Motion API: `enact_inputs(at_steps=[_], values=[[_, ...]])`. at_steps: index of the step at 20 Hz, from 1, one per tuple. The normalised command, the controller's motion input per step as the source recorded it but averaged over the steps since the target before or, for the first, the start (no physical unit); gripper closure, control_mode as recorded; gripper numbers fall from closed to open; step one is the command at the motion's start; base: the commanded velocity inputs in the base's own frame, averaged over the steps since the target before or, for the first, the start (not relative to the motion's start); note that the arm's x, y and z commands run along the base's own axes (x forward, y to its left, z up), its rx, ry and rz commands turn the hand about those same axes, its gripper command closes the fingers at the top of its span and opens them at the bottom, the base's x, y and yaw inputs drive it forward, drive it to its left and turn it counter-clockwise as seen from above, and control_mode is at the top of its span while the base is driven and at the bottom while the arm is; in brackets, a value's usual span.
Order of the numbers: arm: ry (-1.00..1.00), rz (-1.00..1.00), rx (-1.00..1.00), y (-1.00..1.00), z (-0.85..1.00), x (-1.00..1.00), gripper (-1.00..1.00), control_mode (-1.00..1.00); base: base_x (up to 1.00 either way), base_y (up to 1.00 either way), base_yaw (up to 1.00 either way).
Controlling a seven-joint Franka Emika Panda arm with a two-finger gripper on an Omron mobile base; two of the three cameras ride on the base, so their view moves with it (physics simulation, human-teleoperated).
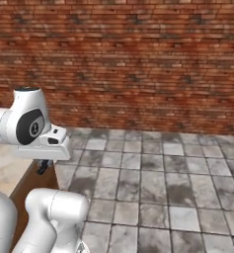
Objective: Retrieve the butter from the fridge and place it on a plate on the dining table. Then retrieve the butter knife by the fridge and place it near the plate.
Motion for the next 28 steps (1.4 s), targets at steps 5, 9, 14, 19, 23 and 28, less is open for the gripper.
enact_inputs(at_steps=[5, 9, 14, 19, 23, 28], values=[[0.0, 0.0, 0.0, 0.0, 0.0, 0.0, 1.0, 1.0, 1.0, 0.11, -0.11], [0.0, 0.0, 0.0, 0.0, 0.0, 0.0, 1.0, 1.0, 1.0, 0.16, -0.09], [0.0, 0.0, 0.0, 0.0, 0.0, 0.0, 1.0, 1.0, 1.0, 0.25, -0.04], [0.0, 0.0, 0.0, 0.0, 0.0, 0.0, 1.0, 1.0, 0.83, 0.08, 0.02], [0.0, 0.0, 0.0, 0.0, 0.0, 0.0, 1.0, 1.0, 0.22, 0.0, 0.16], [0.0, 0.0, 0.0, 0.0, 0.0, 0.0, 1.0, 1.0, 0.1, -0.01, 0.27]])
